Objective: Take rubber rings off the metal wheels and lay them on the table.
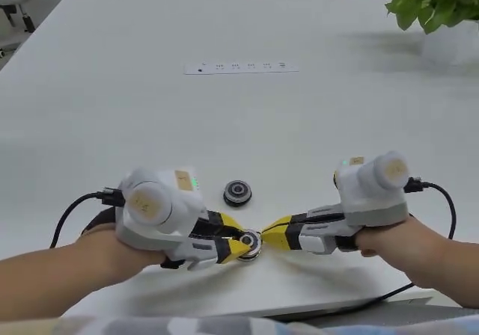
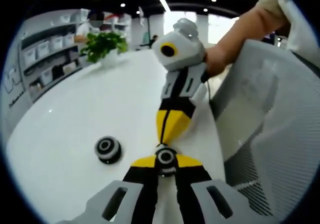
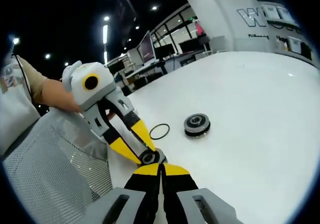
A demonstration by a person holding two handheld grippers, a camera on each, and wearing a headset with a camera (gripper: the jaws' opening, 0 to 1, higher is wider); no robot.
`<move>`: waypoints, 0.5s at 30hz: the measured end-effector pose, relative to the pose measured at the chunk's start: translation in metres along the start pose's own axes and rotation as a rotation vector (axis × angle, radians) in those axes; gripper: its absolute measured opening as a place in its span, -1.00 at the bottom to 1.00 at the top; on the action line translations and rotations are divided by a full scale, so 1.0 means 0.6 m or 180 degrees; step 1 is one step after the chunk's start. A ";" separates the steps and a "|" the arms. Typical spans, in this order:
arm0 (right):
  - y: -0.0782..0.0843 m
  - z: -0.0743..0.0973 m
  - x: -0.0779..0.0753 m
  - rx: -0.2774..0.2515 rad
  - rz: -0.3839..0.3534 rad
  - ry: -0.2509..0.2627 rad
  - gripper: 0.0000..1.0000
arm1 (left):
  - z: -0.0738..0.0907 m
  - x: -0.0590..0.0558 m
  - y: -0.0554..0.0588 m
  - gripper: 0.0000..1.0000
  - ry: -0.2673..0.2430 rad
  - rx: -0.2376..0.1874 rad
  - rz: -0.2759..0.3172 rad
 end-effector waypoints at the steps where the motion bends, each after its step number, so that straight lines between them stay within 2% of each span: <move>1: 0.000 0.000 0.001 -0.0017 -0.0025 -0.0007 -1.00 | 0.000 0.000 0.000 -0.76 -0.0002 0.0001 -0.0003; 15: 0.000 -0.001 0.002 -0.0094 -0.0150 -0.0031 -1.00 | -0.001 -0.002 -0.003 -0.77 -0.0037 0.0043 -0.0017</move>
Point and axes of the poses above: the centre of the closed fingertips' face, and the gripper's own axes: z roughly backward along the fingers, x roughly to its left, y roughly out of its underside, the point moved 9 cm from there along z, roughly backward along the fingers, and after that the axes turned 14 degrees about -y, right-handed, at the moved point
